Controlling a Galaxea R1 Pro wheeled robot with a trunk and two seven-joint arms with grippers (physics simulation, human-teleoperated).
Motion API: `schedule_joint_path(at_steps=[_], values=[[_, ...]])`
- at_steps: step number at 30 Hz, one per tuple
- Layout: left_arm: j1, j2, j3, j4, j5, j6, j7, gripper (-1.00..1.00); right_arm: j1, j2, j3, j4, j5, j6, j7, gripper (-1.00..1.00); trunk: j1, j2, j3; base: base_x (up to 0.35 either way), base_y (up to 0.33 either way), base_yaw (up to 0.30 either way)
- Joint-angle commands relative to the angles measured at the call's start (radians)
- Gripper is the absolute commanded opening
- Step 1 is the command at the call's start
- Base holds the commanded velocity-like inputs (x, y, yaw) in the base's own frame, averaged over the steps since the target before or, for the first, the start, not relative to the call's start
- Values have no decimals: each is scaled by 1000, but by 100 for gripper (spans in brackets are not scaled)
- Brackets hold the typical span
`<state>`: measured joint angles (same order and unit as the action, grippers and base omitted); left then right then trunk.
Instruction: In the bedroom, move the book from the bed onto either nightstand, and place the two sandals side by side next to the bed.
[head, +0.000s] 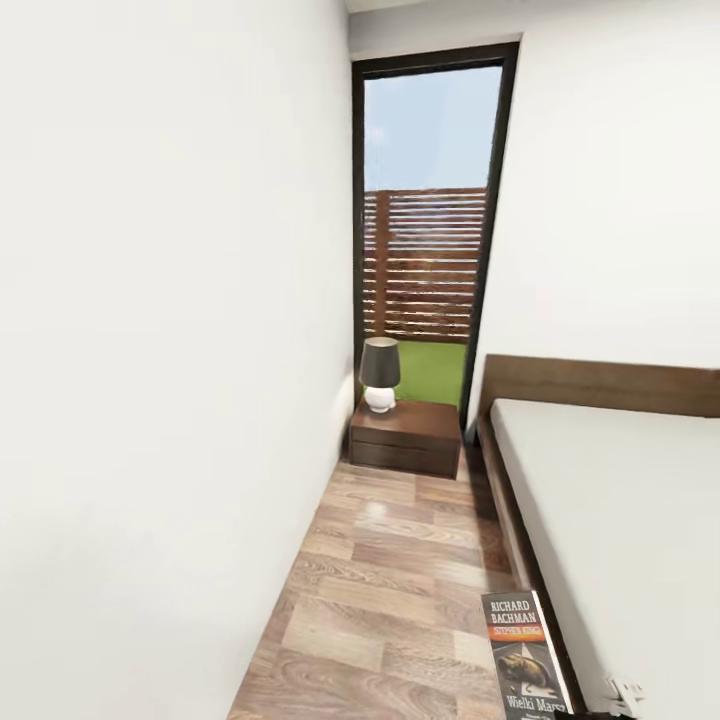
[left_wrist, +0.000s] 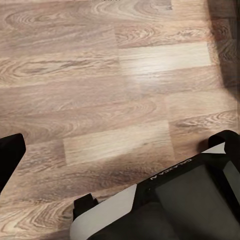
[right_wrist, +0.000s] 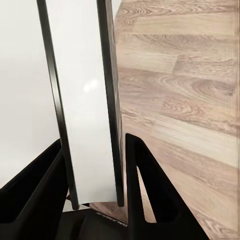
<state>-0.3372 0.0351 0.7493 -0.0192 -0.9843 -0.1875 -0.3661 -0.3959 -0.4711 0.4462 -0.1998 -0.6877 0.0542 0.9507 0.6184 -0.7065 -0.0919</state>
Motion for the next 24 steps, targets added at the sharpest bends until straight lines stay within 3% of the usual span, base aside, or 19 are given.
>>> schedule_joint_path(at_steps=[1, 19, 24], values=[[0, 0, 9, -1, -10, -3, -4, 100, -1, 0, 3, 0, -12, 6, 2, -100, 0, -2, -2, 0, 0, -276], [0, 0, 9, -1, -10, -3, -4, 100, -1, -1, 3, -1, -12, 6, 2, -100, 0, -2, -2, 0, 0, -270], [0, 0, 9, -1, -10, -3, -4, 100, -1, -1, 3, -1, -12, 6, 2, -100, 0, -2, -2, 22, 0, -100]])
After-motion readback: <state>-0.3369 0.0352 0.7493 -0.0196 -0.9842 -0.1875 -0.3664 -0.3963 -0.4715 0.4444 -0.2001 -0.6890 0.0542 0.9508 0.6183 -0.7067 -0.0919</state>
